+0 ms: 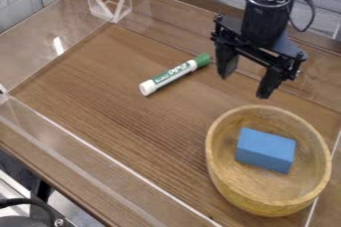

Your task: Remove the green marker from inside the brown bowl and put it on the table

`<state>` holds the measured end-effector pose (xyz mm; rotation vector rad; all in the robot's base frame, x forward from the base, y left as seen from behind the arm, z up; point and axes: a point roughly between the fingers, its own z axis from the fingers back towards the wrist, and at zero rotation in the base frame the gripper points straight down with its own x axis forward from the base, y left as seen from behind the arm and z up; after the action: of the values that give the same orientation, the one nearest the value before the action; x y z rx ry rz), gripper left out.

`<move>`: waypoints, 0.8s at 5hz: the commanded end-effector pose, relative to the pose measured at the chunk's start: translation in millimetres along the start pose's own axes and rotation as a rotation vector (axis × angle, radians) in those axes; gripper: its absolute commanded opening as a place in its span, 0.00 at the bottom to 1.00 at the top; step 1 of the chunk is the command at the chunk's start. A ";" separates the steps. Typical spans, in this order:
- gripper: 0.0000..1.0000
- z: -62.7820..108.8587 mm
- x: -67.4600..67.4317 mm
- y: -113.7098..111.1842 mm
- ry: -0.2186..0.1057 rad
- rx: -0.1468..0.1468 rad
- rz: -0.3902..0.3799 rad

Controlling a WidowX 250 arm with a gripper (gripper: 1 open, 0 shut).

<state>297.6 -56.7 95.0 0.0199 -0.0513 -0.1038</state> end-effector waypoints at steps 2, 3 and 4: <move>1.00 2.5 2.0 12.5 -0.010 -0.001 -0.031; 1.00 -0.8 0.8 19.4 0.002 -0.001 -0.052; 1.00 -3.1 -0.5 27.4 0.015 0.001 -0.080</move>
<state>296.1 -30.1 82.8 0.0232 -0.0022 -0.1775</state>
